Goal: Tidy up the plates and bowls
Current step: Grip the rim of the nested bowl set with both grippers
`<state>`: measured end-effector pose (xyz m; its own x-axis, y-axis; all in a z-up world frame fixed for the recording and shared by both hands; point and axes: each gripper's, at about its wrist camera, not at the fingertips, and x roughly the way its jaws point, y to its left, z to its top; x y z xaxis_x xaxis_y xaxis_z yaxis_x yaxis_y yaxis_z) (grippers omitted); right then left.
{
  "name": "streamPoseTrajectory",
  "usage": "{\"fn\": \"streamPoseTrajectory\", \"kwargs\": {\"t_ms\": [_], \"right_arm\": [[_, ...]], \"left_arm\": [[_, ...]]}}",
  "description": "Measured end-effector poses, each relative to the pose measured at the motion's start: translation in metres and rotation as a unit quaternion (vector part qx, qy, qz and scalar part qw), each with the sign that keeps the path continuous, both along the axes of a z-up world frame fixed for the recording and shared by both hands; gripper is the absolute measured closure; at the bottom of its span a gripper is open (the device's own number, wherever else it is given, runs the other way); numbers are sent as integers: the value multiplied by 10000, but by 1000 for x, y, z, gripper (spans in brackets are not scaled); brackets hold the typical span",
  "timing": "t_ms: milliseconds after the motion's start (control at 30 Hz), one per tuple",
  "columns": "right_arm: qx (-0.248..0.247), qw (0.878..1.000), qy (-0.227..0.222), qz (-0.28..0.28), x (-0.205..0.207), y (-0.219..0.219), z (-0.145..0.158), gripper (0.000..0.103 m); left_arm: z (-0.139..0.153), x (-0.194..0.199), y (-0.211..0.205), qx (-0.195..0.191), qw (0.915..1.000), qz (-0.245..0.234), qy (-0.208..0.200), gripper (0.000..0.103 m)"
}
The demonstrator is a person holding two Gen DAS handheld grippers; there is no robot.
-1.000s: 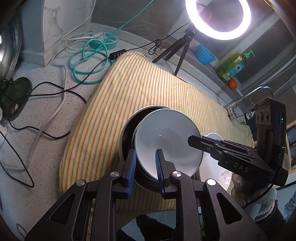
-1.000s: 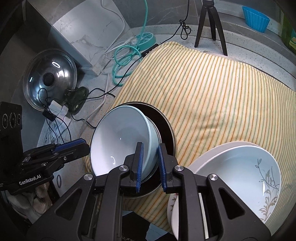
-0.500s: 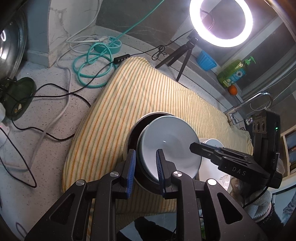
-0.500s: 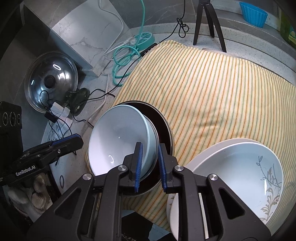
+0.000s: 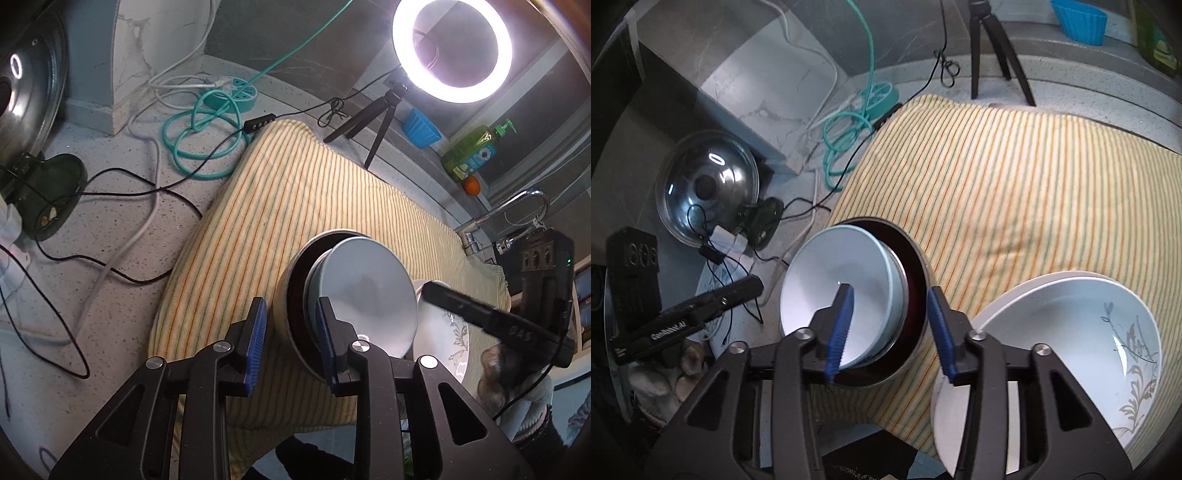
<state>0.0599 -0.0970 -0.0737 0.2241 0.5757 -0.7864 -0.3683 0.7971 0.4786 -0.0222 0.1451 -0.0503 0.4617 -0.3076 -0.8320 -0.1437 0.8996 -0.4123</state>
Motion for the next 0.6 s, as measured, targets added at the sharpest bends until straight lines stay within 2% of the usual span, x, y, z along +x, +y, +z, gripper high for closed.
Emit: {"fn": "streamPoseTrajectory", "kwargs": {"t_ms": [200,433,500,600], "right_arm": [[-28,9993,106,-357,6,-22,-5,57],[-8,9988,331,-358,8,-23,-21,57],[17,9988,390,-309,7,-19,-25,61],[-46,9988,415,-249,8,-16,-29,72]], "left_arm": [[-10,1,-4,13,9999,-72,93,77],[-17,3,-4,-16,9999,-45,141,80],[-19,3,-3,-14,9999,-48,161,80],[-20,3,-4,21,9998,-70,168,80]]}}
